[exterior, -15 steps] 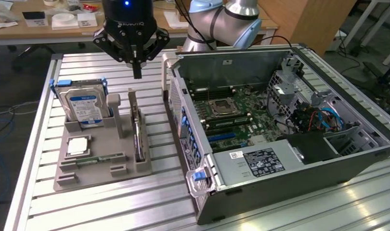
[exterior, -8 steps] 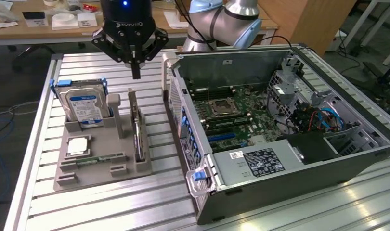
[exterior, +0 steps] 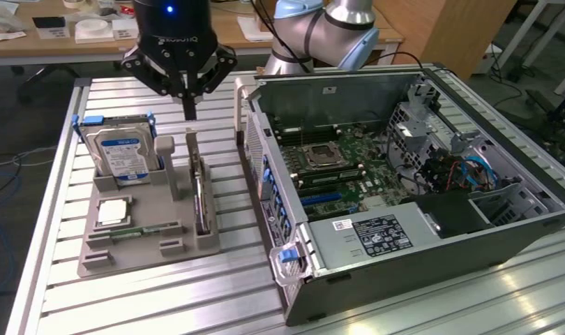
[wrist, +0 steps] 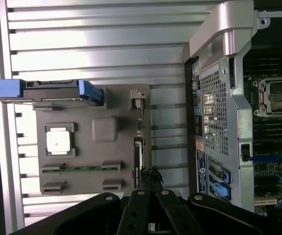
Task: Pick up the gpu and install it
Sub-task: 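Reach for the gpu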
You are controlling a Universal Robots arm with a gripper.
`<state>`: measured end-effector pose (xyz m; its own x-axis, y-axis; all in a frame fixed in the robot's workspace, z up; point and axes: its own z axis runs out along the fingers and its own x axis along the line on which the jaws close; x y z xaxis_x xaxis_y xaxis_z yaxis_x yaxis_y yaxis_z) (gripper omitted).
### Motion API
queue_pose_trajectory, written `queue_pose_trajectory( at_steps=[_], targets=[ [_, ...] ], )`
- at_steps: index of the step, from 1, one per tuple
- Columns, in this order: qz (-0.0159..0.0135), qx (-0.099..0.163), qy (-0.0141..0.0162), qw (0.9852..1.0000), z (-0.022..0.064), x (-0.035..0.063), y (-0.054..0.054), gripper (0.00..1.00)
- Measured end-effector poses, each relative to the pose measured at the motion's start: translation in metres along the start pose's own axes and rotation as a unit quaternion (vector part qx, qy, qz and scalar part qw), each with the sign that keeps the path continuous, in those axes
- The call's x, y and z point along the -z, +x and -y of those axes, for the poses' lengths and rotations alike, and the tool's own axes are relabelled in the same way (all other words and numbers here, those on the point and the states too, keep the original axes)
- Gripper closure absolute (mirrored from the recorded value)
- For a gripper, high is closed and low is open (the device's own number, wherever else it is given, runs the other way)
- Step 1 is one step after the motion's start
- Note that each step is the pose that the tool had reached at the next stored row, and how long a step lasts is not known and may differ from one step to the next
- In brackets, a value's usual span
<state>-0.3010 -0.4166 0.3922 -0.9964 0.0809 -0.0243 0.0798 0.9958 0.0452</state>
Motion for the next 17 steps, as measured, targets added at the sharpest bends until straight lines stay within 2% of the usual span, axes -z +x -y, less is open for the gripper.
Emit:
queue_pose_trajectory(
  at_steps=[8, 17],
  targets=[
    [0.0, 0.0, 0.0, 1.0, 0.0128, -0.0004, 0.004, 0.89],
    [0.0, 0.0, 0.0, 1.0, 0.0174, -0.0003, 0.005, 0.89]
  ],
)
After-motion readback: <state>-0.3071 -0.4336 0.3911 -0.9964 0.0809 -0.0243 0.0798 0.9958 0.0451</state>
